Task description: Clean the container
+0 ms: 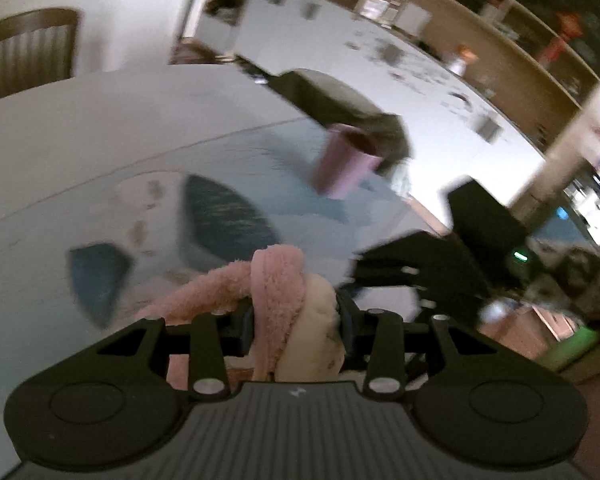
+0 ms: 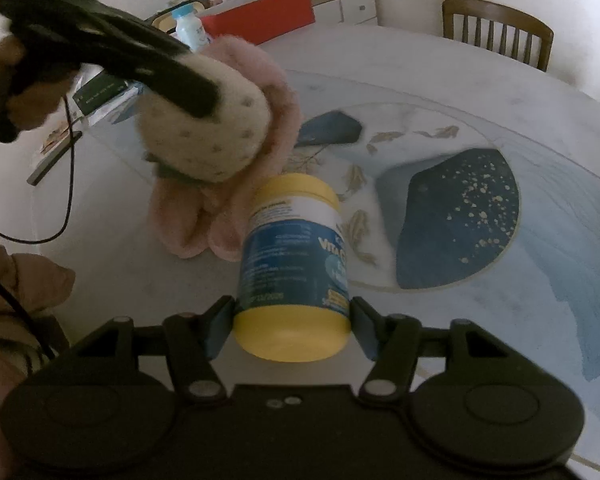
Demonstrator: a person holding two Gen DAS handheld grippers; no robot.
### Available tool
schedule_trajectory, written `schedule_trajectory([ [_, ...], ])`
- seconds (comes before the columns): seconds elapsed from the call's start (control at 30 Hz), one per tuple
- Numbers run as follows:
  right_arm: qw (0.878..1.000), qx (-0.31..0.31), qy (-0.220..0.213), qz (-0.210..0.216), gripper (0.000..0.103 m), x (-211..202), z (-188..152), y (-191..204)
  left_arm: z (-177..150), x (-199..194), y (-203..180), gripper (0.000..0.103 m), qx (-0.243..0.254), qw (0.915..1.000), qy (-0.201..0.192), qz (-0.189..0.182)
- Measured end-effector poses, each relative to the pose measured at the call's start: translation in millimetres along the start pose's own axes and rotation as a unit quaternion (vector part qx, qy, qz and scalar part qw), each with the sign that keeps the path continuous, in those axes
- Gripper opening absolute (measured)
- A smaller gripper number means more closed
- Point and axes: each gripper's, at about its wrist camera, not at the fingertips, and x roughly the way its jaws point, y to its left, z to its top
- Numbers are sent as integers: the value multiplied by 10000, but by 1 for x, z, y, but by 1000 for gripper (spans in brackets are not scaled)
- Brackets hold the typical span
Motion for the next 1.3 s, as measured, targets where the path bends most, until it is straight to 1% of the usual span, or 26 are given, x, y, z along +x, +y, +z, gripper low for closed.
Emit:
schedule_trajectory([
  [0.1, 9998, -124, 9, 131, 62, 2, 5, 3, -2, 18, -23, 40, 324, 9991, 196, -172],
  [0.17, 9995, -265, 65, 142, 62, 5, 7, 7, -7, 32, -32, 40, 431, 9983, 348, -154],
  [0.23, 9992, -344, 125, 179, 62, 7, 8, 10, -12, 41, -33, 40, 500, 9979, 410, -21],
  [0.33, 9990, -377, 149, 180, 62, 7, 7, 11, -13, 39, -25, 40, 390, 9986, 353, 34],
  [0.5, 9990, -361, 144, 198, 62, 5, 7, 9, -11, 31, -3, 40, 115, 9992, 252, 275],
  [0.63, 9992, -314, 133, 186, 62, 6, 8, 7, -11, 23, 14, 40, -126, 9987, 148, 469],
  [0.83, 9994, -265, 135, 198, 62, 5, 9, 4, -15, 14, 33, 40, -399, 9971, 31, 651],
  [1.03, 9992, -211, 165, 289, 62, 4, 10, 2, -11, 9, 39, 40, -385, 9949, -61, 934],
  [1.17, 9983, -369, 250, 369, 62, 6, 11, 3, -10, 12, 39, 40, -199, 9923, 20, 1219],
  [1.3, 9980, -425, 269, 395, 62, 6, 11, 4, -8, 18, 40, 40, -134, 9912, 72, 1312],
])
